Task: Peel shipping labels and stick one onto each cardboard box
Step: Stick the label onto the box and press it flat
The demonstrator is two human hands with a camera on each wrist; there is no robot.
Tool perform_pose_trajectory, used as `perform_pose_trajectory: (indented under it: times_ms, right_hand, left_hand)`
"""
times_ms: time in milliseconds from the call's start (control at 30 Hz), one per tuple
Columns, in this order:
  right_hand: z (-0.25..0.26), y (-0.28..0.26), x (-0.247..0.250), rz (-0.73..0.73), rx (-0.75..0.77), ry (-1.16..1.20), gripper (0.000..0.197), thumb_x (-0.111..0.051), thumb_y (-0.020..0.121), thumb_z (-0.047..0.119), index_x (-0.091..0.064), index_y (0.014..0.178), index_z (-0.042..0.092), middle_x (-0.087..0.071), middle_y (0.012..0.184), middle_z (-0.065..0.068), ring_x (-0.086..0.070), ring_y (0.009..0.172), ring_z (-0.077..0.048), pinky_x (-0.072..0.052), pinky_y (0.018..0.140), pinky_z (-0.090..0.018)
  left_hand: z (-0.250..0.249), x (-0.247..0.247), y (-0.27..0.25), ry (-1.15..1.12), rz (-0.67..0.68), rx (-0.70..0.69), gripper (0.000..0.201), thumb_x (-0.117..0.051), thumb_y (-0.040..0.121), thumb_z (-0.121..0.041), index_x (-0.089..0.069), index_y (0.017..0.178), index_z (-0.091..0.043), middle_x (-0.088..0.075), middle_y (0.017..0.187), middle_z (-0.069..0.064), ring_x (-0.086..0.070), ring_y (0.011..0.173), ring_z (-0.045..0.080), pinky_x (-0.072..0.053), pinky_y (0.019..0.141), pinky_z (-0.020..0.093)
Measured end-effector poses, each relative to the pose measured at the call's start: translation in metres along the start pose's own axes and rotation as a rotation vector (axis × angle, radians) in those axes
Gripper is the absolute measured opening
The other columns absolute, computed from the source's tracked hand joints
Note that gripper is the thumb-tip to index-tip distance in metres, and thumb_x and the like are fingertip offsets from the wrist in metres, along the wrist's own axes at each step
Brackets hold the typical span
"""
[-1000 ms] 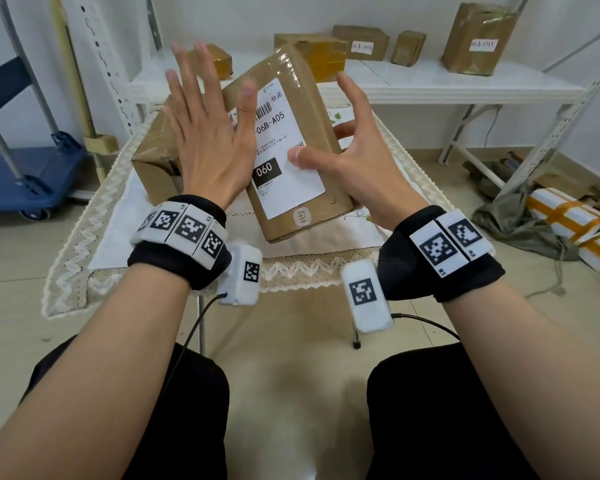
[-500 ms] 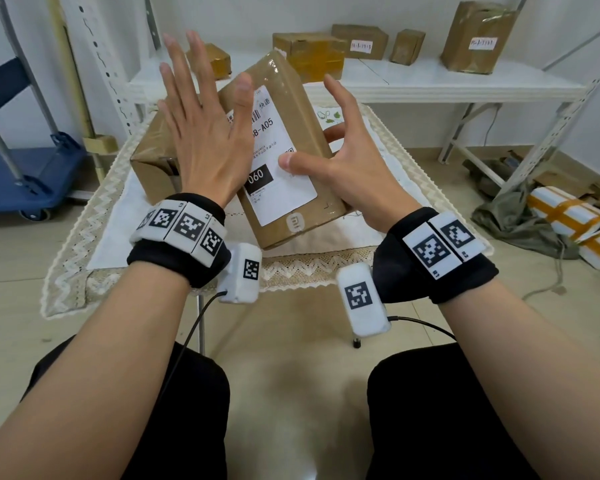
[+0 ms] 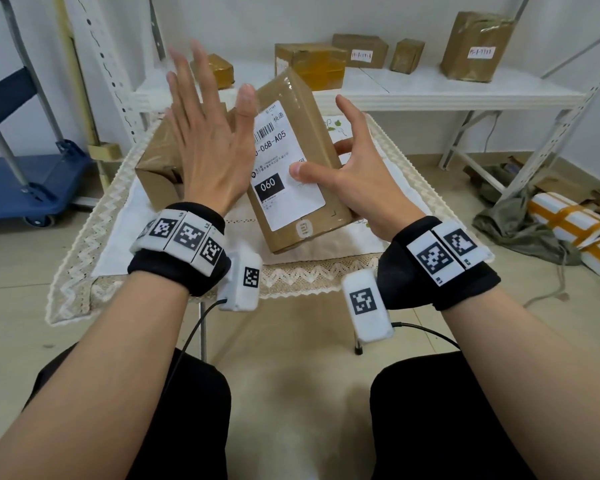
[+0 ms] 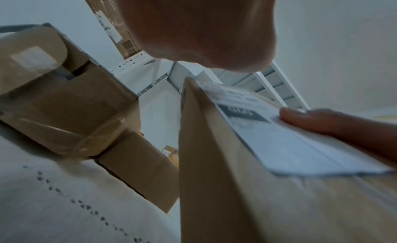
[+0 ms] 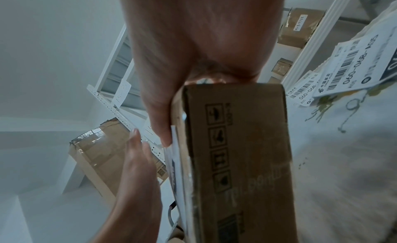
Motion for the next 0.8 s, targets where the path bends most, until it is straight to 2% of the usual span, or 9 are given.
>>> perform_pose_trajectory:
  times_ms: [167, 500, 667, 800]
  right_hand:
    - [0.003, -0.002, 0.001, 0.002, 0.033, 0.021, 0.105, -0.086, 0.076, 0.036, -0.019, 0.156, 0.043, -0.055, 0.117, 0.000, -0.062, 0.107, -0.020, -0.060, 0.086, -0.043]
    - [0.002, -0.003, 0.004, 0.007, -0.021, 0.114, 0.103, -0.087, 0.076, 0.032, -0.022, 0.154, 0.046, -0.054, 0.120, -0.005, -0.071, 0.101, -0.024, -0.064, 0.074, -0.043]
    - [0.000, 0.000, 0.001, -0.044, -0.027, 0.086, 0.105, -0.086, 0.068, 0.044, -0.023, 0.152, 0.049, -0.051, 0.124, -0.004, -0.067, 0.105, -0.025, -0.062, 0.083, -0.047]
    - [0.002, 0.000, -0.004, -0.056, 0.003, 0.086, 0.106, -0.085, 0.066, 0.046, -0.023, 0.152, 0.050, -0.052, 0.124, -0.005, -0.065, 0.107, -0.026, -0.059, 0.087, -0.048]
  left_hand:
    - [-0.011, -0.013, -0.008, 0.055, 0.081, -0.092, 0.077, -0.016, 0.103, -0.062, 0.005, 0.163, -0.019, 0.015, 0.170, 0.010, 0.013, 0.157, 0.031, 0.006, 0.125, 0.060]
    - [0.002, -0.003, 0.000, 0.027, 0.034, 0.018, 0.081, -0.016, 0.100, -0.065, 0.005, 0.163, -0.018, 0.015, 0.170, 0.011, 0.013, 0.157, 0.032, 0.006, 0.124, 0.060]
    - [-0.015, -0.009, -0.007, 0.039, 0.072, -0.080, 0.078, -0.017, 0.102, -0.062, 0.004, 0.163, -0.018, 0.015, 0.170, 0.010, 0.014, 0.157, 0.031, 0.010, 0.124, 0.059]
    - [-0.023, -0.018, -0.014, 0.069, 0.135, -0.155, 0.079, -0.016, 0.102, -0.064, 0.004, 0.163, -0.019, 0.016, 0.170, 0.010, 0.016, 0.157, 0.031, 0.014, 0.122, 0.052]
Point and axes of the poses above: each hand's wrist, its own y-axis towards the middle knuckle, its own x-axis out of the back of the hand, z = x × y, the point moved 4 cm from there along y, towards the middle knuckle
